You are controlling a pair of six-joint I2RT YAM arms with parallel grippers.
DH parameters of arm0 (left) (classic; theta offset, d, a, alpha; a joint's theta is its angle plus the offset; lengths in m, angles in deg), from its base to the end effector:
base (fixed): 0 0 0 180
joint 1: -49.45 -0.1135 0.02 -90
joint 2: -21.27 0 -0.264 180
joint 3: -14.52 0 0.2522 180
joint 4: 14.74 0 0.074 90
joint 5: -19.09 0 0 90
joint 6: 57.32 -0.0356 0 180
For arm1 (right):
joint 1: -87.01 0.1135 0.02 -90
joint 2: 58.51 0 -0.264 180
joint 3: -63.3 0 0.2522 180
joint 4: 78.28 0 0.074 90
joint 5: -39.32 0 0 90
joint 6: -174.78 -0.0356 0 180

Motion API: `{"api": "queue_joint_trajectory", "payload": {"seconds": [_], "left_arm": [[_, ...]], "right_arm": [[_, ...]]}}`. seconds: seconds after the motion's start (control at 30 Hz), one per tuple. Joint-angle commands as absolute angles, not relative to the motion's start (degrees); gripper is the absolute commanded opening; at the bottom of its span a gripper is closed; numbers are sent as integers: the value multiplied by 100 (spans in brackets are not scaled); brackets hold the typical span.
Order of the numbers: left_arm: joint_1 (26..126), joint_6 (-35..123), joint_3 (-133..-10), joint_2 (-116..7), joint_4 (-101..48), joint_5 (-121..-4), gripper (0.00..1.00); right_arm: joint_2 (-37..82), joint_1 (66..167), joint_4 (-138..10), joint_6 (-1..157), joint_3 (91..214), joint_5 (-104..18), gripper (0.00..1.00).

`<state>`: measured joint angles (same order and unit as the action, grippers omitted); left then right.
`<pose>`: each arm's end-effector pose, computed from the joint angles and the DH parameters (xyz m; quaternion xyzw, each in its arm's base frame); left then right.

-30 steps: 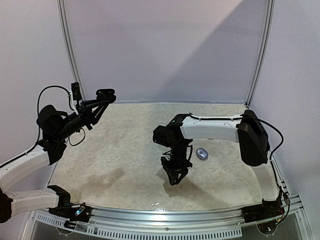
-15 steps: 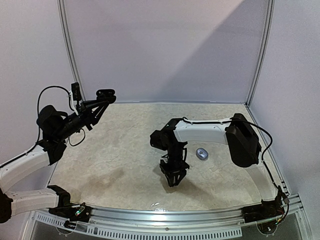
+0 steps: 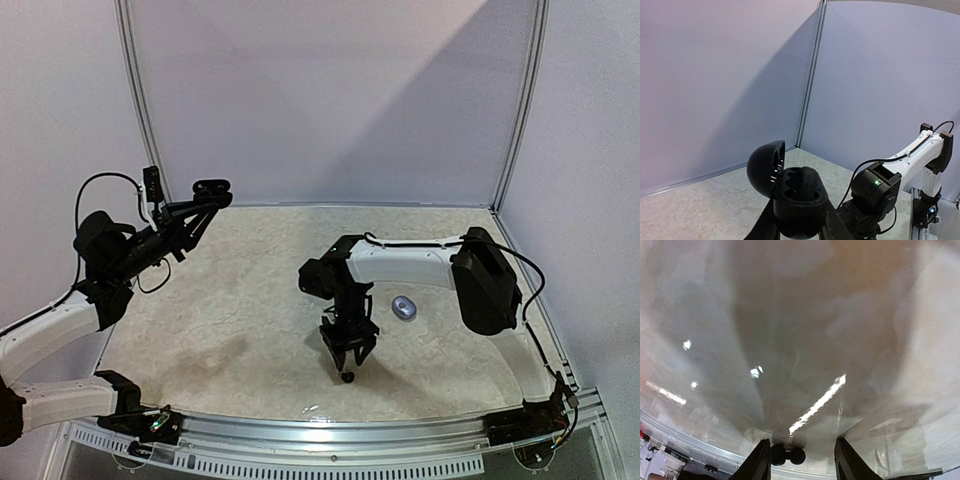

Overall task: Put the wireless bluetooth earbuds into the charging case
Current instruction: Pick up the right earbud from the center of the board.

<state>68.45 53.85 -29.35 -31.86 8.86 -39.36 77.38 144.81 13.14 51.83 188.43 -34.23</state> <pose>0.1940 -0.0865 0.3100 0.2035 0.5942 -0.4176 0.6566 0.2230 0.3730 0.1445 0.1969 -0.9643 -0.0252 0.1750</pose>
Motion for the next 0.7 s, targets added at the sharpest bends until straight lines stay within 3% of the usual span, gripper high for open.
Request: {"api": "queue_joint_trajectory", "payload": {"seconds": [0.0, 0.2, 0.47, 0.67], "left_arm": [[6834, 5342, -2885, -3138, 855, -3874, 0], [6831, 5319, -2955, -3148, 768, -3839, 0], [6837, 5262, -3013, -3145, 649, -3801, 0], [6846, 5197, -3055, -3142, 605, -3794, 0]], "right_arm": [[7737, 14548, 859, 5542, 19194, -4160, 44], [6435, 14916, -180, 6861, 18141, -5434, 45], [4260, 15605, -2727, 9037, 14695, -5242, 50], [3990, 15624, -3435, 9880, 14147, -5189, 46]]}}
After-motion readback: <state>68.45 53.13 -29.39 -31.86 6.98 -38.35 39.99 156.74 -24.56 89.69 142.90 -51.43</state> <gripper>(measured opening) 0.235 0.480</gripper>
